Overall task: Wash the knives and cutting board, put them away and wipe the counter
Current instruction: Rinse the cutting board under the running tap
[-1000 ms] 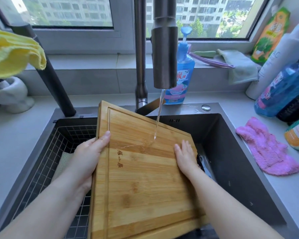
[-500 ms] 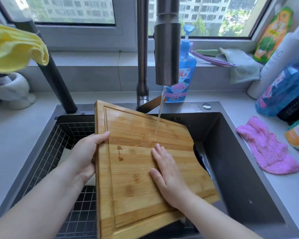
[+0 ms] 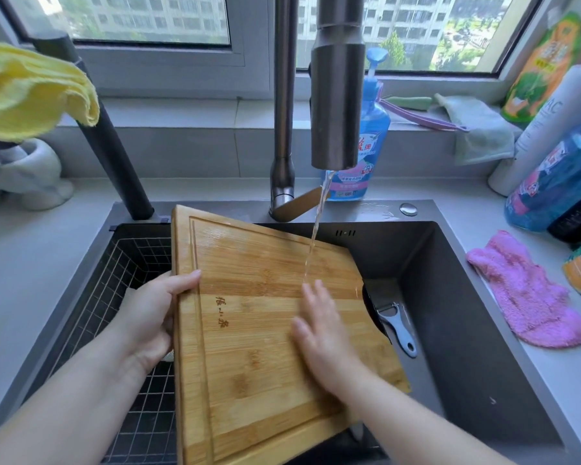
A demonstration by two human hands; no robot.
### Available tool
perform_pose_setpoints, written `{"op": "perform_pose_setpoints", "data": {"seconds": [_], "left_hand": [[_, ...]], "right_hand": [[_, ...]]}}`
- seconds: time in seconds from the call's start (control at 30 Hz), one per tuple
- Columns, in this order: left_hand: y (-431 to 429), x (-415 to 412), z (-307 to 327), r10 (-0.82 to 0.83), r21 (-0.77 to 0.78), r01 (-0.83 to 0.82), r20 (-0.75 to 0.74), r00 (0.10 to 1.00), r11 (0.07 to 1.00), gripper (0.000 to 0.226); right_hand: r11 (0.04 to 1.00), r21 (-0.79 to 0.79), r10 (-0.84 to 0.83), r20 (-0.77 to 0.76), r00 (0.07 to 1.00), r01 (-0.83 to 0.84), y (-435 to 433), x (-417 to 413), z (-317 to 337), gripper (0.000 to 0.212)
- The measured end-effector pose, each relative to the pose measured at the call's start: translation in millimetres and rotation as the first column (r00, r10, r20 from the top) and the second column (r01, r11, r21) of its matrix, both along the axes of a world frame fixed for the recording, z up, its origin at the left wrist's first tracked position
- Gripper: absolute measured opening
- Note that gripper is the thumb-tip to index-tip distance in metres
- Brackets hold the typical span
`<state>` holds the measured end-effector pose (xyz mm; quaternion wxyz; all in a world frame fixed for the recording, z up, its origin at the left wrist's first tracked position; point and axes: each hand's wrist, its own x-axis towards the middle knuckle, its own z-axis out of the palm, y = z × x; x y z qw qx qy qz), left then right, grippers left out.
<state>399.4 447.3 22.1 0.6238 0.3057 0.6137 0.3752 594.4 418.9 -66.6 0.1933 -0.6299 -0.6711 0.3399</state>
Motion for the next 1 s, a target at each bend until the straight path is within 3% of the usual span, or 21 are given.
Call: {"op": "perform_pose_setpoints", "data": {"seconds": [0.1,0.17,0.2,0.27,0.33,0.4,0.47,0.57,0.77,1.0], "left_hand": [[1,-1,0,-0.004,0.018,0.005,-0.016,1.0,1.0,0.018],[0,-3,1,-0.014,0.03,0.015,-0.03,0.999,0.999,0.019],[-1,-5,1,-0.02,0.034,0.021,-0.035,0.999,0.999,0.019],[-1,-7,1,-0.019,0.035,0.021,-0.043,0.999,0.999,0.019],[0,-9,2,-0.002,0.03,0.003,-0.05,0.999,1.0,0.019],[3,-10,4,0.0,0.03,0.002,-0.048,0.999,1.0,0.021],[7,-11,4,-0.011,0.03,0.012,-0.051,0.999,0.999,0.023],[13,-13,1,-0.004,0.027,0.005,-0.035,0.999,1.0,0.025],[23,-22,-10,0.007,0.0,-0.007,-0.011,1.0,1.0,0.025],[33,-34,-19,0.0,0.006,0.0,-0.023,1.0,1.0,0.025]], "right_hand": [[0.947,0.103,0.303,0.014,0.953,-0.303,-11,-23,13,0.07],[0.945,0.129,0.287,0.109,0.952,-0.3,1,-9,-2,0.075],[0.967,0.113,0.21,0.144,0.967,-0.227,9,4,-14,0.076],[0.987,-0.099,-0.113,0.125,0.986,0.125,23,29,-29,0.066],[0.888,-0.265,-0.359,0.107,0.927,0.375,25,36,-36,0.059],[0.93,-0.21,-0.293,0.07,0.953,0.302,20,19,-31,0.056],[0.992,-0.074,-0.107,-0.035,0.994,0.104,13,-7,-18,0.056],[0.996,0.047,0.081,-0.031,0.996,-0.08,12,-22,-10,0.058],[0.996,-0.012,0.086,-0.001,0.996,-0.086,20,-32,-23,0.067],[0.994,-0.075,0.071,-0.03,0.997,-0.073,25,-52,-31,0.062]]}}
